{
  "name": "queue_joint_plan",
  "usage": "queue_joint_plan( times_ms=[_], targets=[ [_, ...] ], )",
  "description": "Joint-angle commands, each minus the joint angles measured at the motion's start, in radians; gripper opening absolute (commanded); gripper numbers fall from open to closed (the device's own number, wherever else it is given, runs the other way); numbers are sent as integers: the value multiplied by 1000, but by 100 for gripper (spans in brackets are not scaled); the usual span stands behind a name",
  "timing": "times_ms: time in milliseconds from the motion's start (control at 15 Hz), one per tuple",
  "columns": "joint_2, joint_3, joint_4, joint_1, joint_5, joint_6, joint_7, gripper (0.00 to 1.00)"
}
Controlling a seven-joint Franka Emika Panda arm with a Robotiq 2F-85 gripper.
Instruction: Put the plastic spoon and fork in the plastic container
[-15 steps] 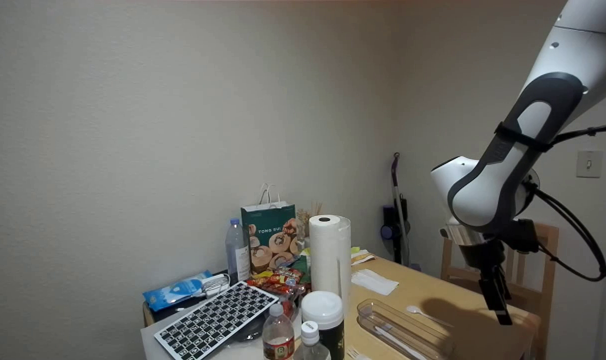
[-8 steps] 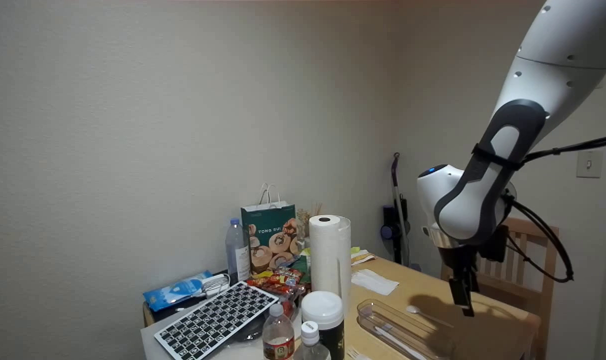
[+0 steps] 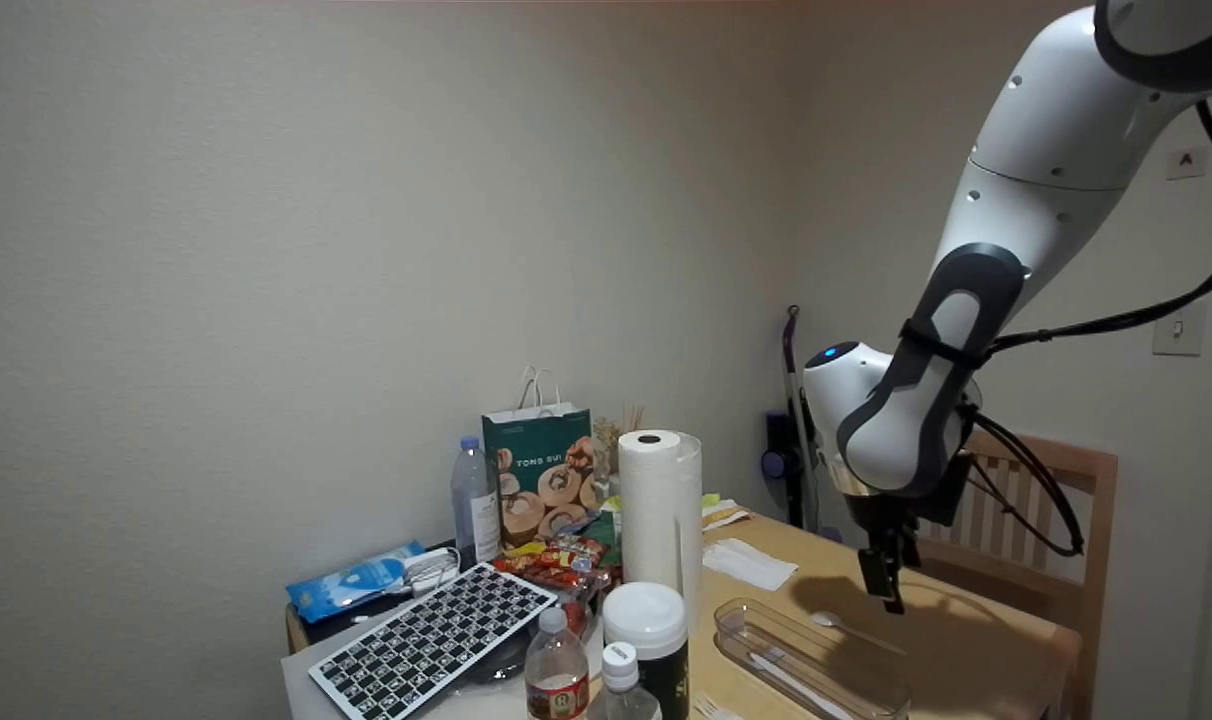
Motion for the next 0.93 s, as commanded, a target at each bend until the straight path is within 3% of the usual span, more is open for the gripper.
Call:
queue_joint_plan(
  times_ms=[0, 200, 667, 867],
  targets=[
    [37, -2, 22, 5, -1, 8, 24, 100],
    [125, 21, 88, -25, 30, 41, -38, 100],
    [319, 33, 302, -22, 31, 84, -46, 100],
    [316, 17, 299, 2, 22, 64, -17, 100]
  ],
)
